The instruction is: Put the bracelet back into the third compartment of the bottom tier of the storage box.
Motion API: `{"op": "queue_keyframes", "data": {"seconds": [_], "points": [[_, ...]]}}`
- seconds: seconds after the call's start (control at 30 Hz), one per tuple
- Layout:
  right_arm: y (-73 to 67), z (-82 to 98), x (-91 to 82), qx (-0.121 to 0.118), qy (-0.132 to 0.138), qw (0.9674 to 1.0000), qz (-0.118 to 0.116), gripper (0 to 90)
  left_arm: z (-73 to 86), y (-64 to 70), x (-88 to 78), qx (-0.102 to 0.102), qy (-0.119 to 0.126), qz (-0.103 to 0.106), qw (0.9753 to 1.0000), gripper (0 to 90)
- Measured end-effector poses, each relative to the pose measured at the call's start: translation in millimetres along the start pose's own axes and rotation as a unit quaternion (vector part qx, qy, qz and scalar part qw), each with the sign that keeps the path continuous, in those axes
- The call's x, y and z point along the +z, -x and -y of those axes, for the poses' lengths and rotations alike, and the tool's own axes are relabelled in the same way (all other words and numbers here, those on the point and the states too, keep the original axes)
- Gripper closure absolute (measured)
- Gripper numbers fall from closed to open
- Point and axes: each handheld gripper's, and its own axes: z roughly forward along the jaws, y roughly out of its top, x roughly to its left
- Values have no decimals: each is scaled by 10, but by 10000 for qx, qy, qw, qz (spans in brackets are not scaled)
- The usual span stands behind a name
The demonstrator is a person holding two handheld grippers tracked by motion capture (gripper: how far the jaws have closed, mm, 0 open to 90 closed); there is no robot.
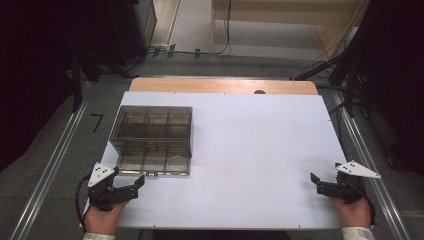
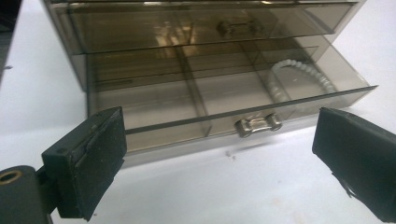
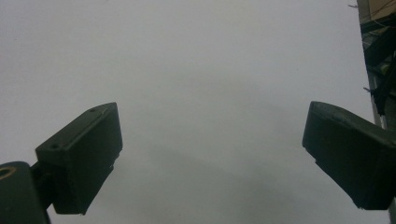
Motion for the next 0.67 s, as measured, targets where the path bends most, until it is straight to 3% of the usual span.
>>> {"op": "queue_keyframes", "data": {"seconds": [0.37,0.67], "points": [[-12,18,-15,3,-1,10000,-28,36,30,-73,-10,-37,-54,-70,10000,37],[-4,37,22,31,-76,10000,-51,35,33,-110,-26,-140,-2,0,9999,37]]}}
